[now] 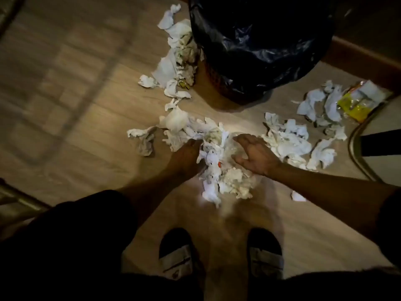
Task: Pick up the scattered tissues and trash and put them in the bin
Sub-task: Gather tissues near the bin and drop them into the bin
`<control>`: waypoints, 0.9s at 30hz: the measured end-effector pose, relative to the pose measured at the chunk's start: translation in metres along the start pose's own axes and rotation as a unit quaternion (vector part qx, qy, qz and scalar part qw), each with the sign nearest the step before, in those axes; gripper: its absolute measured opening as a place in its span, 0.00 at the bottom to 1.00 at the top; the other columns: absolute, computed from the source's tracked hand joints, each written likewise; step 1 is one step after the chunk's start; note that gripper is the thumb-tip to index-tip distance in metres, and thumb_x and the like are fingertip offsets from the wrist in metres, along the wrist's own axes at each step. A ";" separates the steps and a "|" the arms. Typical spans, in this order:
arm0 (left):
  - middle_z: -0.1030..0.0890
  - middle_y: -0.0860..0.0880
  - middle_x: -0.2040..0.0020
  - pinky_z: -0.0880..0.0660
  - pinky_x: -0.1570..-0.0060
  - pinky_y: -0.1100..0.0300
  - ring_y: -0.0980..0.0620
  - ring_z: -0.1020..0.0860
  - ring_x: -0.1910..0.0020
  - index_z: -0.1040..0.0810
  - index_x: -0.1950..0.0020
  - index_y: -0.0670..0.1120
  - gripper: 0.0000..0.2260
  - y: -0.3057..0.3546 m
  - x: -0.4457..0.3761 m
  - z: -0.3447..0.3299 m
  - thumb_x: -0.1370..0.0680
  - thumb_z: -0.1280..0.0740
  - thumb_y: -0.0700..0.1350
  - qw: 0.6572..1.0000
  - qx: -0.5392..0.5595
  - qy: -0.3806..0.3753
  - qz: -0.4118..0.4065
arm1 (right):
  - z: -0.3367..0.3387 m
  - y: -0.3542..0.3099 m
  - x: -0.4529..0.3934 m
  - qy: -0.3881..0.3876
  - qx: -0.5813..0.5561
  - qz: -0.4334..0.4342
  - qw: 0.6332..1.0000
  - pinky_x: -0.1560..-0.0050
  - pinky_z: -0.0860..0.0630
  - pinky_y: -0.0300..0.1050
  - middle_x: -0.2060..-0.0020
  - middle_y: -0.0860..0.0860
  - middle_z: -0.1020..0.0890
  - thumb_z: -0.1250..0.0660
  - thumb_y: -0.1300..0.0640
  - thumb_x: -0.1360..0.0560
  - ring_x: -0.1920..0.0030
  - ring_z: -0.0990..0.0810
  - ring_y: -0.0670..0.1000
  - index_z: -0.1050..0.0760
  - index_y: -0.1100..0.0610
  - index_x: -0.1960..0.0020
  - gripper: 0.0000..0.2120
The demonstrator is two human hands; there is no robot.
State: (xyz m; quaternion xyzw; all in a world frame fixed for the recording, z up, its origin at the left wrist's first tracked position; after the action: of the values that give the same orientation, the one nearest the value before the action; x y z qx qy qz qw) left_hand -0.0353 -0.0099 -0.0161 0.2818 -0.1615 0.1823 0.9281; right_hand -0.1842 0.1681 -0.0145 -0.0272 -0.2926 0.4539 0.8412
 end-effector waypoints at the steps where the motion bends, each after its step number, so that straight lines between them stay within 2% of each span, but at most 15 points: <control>1: 0.26 0.40 0.34 0.24 0.51 0.49 0.37 0.22 0.43 0.35 0.25 0.43 0.29 0.000 -0.006 -0.003 0.23 0.33 0.50 0.999 -0.013 0.016 -0.029 | -0.003 0.006 -0.010 0.011 0.018 0.039 0.999 0.32 0.29 0.52 0.28 0.58 0.30 0.39 0.39 0.22 0.31 0.28 0.60 0.36 0.57 0.24 0.33; 3: 0.25 0.40 0.35 0.24 0.53 0.50 0.37 0.21 0.45 0.33 0.26 0.43 0.27 -0.005 -0.022 -0.008 0.23 0.35 0.50 0.994 -0.058 0.034 -0.089 | 0.004 0.017 -0.031 0.020 0.058 0.075 0.995 0.32 0.30 0.51 0.29 0.57 0.29 0.40 0.37 0.21 0.31 0.28 0.58 0.36 0.56 0.24 0.33; 5: 0.24 0.41 0.39 0.24 0.55 0.50 0.37 0.21 0.48 0.32 0.27 0.43 0.26 -0.011 -0.043 -0.007 0.23 0.36 0.52 0.975 -0.150 0.045 -0.159 | 0.019 0.020 -0.051 0.025 0.103 0.094 0.990 0.33 0.29 0.51 0.29 0.55 0.29 0.44 0.34 0.22 0.32 0.28 0.57 0.36 0.54 0.23 0.34; 7: 0.24 0.41 0.42 0.25 0.58 0.50 0.38 0.21 0.51 0.31 0.30 0.43 0.25 -0.016 -0.061 0.004 0.23 0.36 0.55 0.948 -0.228 0.067 -0.211 | 0.025 0.016 -0.063 -0.002 0.156 0.117 0.981 0.34 0.27 0.52 0.29 0.54 0.30 0.47 0.30 0.23 0.32 0.27 0.57 0.38 0.52 0.23 0.37; 9: 0.25 0.42 0.41 0.25 0.57 0.50 0.39 0.22 0.48 0.31 0.31 0.45 0.25 -0.018 -0.073 0.023 0.23 0.37 0.58 0.935 -0.261 0.072 -0.230 | 0.027 0.013 -0.059 -0.037 0.206 0.132 0.969 0.33 0.27 0.53 0.27 0.55 0.32 0.50 0.25 0.26 0.31 0.28 0.59 0.40 0.51 0.22 0.41; 11: 0.26 0.42 0.38 0.23 0.52 0.50 0.39 0.24 0.42 0.31 0.30 0.46 0.28 -0.015 -0.075 0.039 0.24 0.36 0.61 0.932 -0.268 0.085 -0.227 | 0.027 0.005 -0.045 -0.079 0.230 0.125 0.962 0.31 0.29 0.56 0.23 0.56 0.38 0.51 0.21 0.30 0.27 0.32 0.60 0.44 0.48 0.21 0.46; 12: 0.27 0.41 0.36 0.23 0.49 0.50 0.40 0.25 0.39 0.32 0.29 0.47 0.31 -0.014 -0.072 0.045 0.26 0.36 0.63 0.943 -0.250 0.086 -0.201 | 0.024 0.001 -0.035 -0.102 0.223 0.108 0.964 0.29 0.31 0.57 0.21 0.57 0.42 0.50 0.19 0.32 0.25 0.36 0.61 0.47 0.46 0.20 0.48; 14: 0.31 0.41 0.31 0.26 0.39 0.47 0.39 0.30 0.32 0.35 0.25 0.51 0.39 -0.016 -0.062 0.043 0.31 0.35 0.70 0.976 -0.183 0.075 -0.095 | 0.005 -0.003 -0.017 -0.137 0.196 0.065 0.969 0.26 0.35 0.60 0.19 0.58 0.50 0.43 0.18 0.35 0.22 0.41 0.62 0.54 0.41 0.20 0.52; 16: 0.40 0.40 0.24 0.31 0.33 0.41 0.37 0.37 0.26 0.43 0.22 0.58 0.46 -0.017 -0.056 0.029 0.35 0.34 0.74 0.986 -0.164 0.017 -0.024 | -0.019 -0.001 -0.008 -0.146 0.212 0.061 0.964 0.27 0.37 0.62 0.19 0.59 0.57 0.36 0.22 0.35 0.20 0.46 0.63 0.62 0.39 0.20 0.55; 18: 0.52 0.40 0.20 0.36 0.30 0.36 0.35 0.47 0.22 0.53 0.21 0.63 0.52 -0.020 -0.053 0.012 0.37 0.31 0.74 0.963 -0.254 -0.061 -0.058 | -0.041 0.006 -0.004 -0.138 0.239 0.064 0.959 0.28 0.37 0.65 0.20 0.60 0.62 0.31 0.30 0.32 0.20 0.50 0.62 0.67 0.40 0.21 0.56; 20: 0.61 0.40 0.19 0.40 0.30 0.32 0.34 0.54 0.21 0.61 0.23 0.65 0.55 -0.024 -0.047 0.001 0.38 0.28 0.72 0.924 -0.347 -0.117 -0.113 | -0.053 0.014 -0.005 -0.125 0.248 0.070 0.958 0.27 0.37 0.64 0.20 0.61 0.62 0.29 0.39 0.28 0.20 0.48 0.62 0.65 0.43 0.20 0.53; 21: 0.64 0.40 0.20 0.40 0.31 0.32 0.33 0.56 0.21 0.63 0.23 0.66 0.56 -0.027 -0.046 -0.001 0.38 0.28 0.71 0.916 -0.361 -0.132 -0.116 | -0.053 0.016 -0.006 -0.117 0.250 0.075 0.958 0.29 0.35 0.63 0.20 0.62 0.59 0.29 0.42 0.27 0.21 0.44 0.62 0.61 0.45 0.20 0.50; 24: 0.66 0.39 0.21 0.38 0.30 0.32 0.31 0.56 0.21 0.64 0.23 0.65 0.56 -0.029 -0.042 -0.009 0.36 0.26 0.68 0.938 -0.305 -0.145 -0.075 | -0.045 0.018 -0.006 -0.092 0.238 0.078 0.964 0.37 0.27 0.64 0.24 0.63 0.45 0.30 0.52 0.26 0.31 0.29 0.63 0.49 0.48 0.23 0.39; 27: 0.67 0.39 0.21 0.39 0.29 0.34 0.29 0.56 0.22 0.68 0.24 0.65 0.54 -0.029 -0.038 -0.029 0.32 0.27 0.65 0.932 -0.308 -0.161 -0.101 | -0.039 0.015 -0.002 -0.099 0.218 0.083 0.967 0.41 0.25 0.64 0.32 0.60 0.37 0.35 0.61 0.26 0.43 0.21 0.61 0.40 0.50 0.29 0.28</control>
State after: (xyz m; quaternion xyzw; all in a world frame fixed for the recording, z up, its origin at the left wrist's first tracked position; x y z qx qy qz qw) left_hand -0.0505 -0.0252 -0.0675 0.0227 -0.3275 -0.0193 0.9444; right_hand -0.1767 0.1837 -0.0523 0.1778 -0.2650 0.5754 0.7531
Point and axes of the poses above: each hand's wrist, its own x-axis away from the middle knuckle, its own z-axis out of the back of the hand, y = z × x, the point moved 4 cm from there along -x, towards the middle knuckle
